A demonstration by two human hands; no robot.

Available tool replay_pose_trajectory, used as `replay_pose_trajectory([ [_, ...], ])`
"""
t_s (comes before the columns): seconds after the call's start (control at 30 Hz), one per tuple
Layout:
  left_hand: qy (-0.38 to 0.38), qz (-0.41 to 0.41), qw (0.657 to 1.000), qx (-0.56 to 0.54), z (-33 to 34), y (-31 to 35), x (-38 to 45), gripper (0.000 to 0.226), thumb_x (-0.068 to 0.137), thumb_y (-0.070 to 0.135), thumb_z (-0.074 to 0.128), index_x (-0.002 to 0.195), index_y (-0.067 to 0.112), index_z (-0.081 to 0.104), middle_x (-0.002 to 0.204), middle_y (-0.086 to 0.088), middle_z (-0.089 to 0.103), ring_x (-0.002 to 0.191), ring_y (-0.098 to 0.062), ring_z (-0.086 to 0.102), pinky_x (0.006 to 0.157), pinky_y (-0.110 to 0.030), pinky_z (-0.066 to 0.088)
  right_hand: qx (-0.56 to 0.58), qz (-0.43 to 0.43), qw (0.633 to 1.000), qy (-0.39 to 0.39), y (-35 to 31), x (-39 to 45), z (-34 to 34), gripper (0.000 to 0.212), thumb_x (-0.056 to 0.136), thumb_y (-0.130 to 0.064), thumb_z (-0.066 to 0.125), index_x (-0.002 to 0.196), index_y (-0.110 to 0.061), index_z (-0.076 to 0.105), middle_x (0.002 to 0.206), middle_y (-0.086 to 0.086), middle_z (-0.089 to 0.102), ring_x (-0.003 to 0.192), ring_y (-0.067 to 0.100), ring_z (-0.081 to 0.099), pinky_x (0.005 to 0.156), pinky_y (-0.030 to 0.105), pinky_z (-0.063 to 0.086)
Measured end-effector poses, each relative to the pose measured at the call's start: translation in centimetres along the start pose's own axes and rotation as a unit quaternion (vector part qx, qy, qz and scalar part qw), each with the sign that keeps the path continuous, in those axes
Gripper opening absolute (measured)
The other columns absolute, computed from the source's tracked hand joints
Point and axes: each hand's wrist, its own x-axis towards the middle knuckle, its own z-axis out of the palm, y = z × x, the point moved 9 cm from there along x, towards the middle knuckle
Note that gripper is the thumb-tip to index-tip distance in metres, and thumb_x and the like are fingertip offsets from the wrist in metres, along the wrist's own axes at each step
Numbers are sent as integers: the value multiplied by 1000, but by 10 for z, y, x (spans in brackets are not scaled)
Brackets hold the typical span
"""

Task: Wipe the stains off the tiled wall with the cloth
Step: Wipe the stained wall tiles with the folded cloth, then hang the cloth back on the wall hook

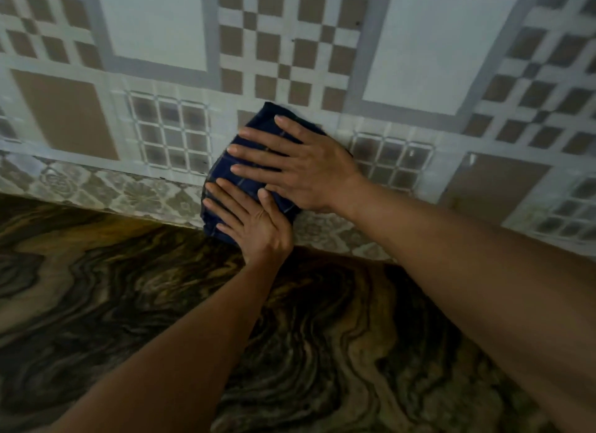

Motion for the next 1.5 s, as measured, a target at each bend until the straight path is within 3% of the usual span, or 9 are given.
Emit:
replay_pose_trajectory([
  [0.13,-7,-5,1000,0,27,17,-28,74,105,53,11,158,12,-20,166,-8,-27,153,-29,-26,123,-59,-4,12,9,1000,14,12,-41,2,53,112,-38,20,163,-28,10,170,-8,10,156,18,12,124,45,7],
  [0.3,-20,-11,1000,6,62,42,-66,75,104,53,10,158,9,-20,166,-10,-27,153,-32,-27,123,-59,-4,34,22,999,-8,26,-94,11,53,112,-36,19,163,-28,6,171,-7,7,157,19,8,121,45,-13],
  [0.77,-13,-10,1000,-6,197,123,-200,73,106,54,10,158,13,-21,166,-6,-27,152,-28,-29,122,-57,-4,-23,33,999,17,76,-294,37,51,112,-39,29,162,-28,21,167,-8,25,153,16,26,121,45,2],
  [0.9,-9,2,1000,5,237,147,-239,73,106,56,8,156,15,-25,163,0,-37,146,-21,-40,121,-57,-6,-23,36,999,21,90,-354,43,51,112,-39,32,161,-28,24,167,-8,26,153,17,27,123,46,10],
  [1.13,-18,-4,1000,-19,303,194,-313,73,106,55,10,158,14,-22,166,-6,-28,147,-22,-36,121,-58,-4,-37,33,999,1,115,-460,55,53,112,-39,31,162,-28,20,168,-7,22,154,18,23,121,45,-1],
  [1.3,-44,9,999,-24,345,227,-361,74,106,55,13,156,17,-27,158,3,-43,143,-20,-43,121,-58,-5,-34,43,998,9,126,-530,62,51,112,-37,33,161,-27,24,167,-6,27,153,18,28,122,46,5],
  [1.5,-84,16,995,-51,378,261,-409,76,109,40,30,155,13,-24,162,-7,-35,146,-29,-38,123,-53,-4,2,24,1000,-3,131,-594,62,52,110,-26,38,161,-21,28,166,-1,28,153,23,27,123,48,22],
])
